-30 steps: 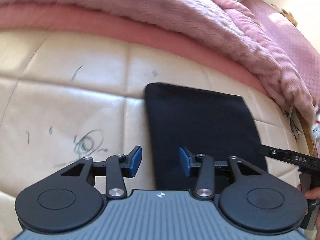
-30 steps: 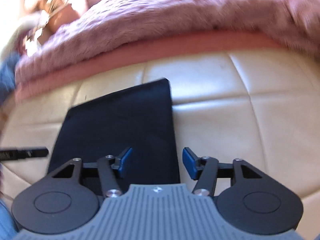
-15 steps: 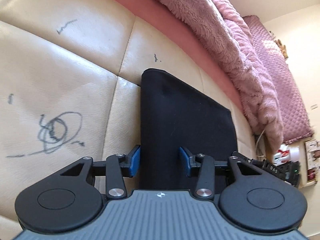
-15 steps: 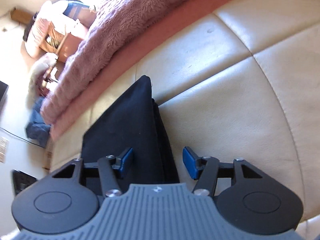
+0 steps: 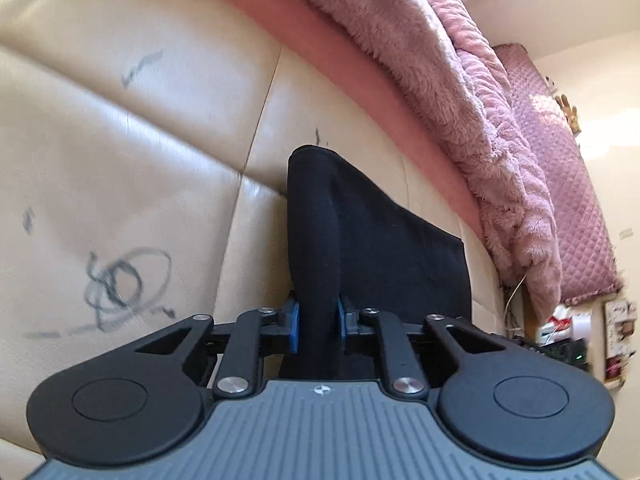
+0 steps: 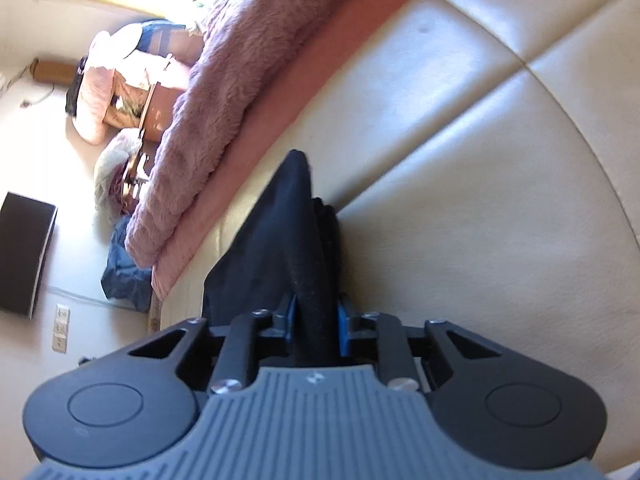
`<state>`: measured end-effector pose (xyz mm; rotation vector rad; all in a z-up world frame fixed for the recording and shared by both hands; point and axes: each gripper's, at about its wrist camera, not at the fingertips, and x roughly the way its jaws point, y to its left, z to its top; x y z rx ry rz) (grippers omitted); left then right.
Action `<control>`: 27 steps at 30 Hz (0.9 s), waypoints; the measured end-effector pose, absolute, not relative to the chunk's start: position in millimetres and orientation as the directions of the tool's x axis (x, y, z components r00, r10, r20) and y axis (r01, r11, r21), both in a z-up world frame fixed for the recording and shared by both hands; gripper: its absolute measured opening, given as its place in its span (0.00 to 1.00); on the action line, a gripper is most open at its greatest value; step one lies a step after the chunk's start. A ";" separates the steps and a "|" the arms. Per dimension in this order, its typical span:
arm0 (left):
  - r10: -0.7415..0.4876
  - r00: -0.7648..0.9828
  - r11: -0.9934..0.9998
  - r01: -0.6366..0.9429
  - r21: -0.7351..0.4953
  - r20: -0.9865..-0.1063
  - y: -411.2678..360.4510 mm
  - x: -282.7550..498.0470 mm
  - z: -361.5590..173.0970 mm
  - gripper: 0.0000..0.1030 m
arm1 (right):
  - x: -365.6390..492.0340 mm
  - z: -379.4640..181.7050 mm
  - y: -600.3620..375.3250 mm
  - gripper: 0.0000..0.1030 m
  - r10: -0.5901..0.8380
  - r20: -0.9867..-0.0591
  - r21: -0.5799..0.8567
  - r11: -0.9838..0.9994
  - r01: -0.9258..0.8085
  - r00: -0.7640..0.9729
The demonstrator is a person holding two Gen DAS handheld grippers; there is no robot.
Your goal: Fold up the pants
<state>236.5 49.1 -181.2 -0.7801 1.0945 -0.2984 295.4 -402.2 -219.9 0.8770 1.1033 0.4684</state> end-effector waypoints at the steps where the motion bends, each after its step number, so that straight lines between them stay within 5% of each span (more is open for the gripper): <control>1: -0.571 0.451 0.712 -0.145 -0.687 -0.686 51.6 237.3 -177.1 0.18 | 295.4 -214.8 -398.4 0.14 0.714 -0.575 0.797 0.599 0.076 0.400; 17: -0.386 0.521 0.842 -0.138 -0.522 -0.761 177.0 277.4 -121.2 0.18 | 344.2 -190.8 -234.4 0.13 0.763 -0.537 0.815 0.580 -0.013 0.360; 27: -0.340 0.553 0.848 -0.170 -0.503 -0.761 214.7 306.4 -147.1 0.18 | 388.0 -209.2 -166.6 0.13 0.769 -0.541 0.817 0.577 -0.007 0.341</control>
